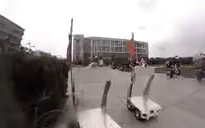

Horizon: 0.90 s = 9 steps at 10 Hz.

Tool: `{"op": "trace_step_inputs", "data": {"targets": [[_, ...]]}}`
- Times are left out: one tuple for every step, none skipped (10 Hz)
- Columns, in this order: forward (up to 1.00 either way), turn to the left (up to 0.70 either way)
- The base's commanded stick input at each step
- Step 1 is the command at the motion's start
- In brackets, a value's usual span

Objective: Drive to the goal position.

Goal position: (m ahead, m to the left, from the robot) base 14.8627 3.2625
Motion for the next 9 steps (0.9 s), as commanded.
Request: {"op": "trace_step_inputs", "data": {"targets": [[0.0, -0.45], [0.0, -0.45], [0.0, -0.45], [0.0, -0.45], [0.0, -0.45], [0.0, -0.43], [0.0, -0.13], [-0.13, 0.05], [-0.7, 0.27]]}}
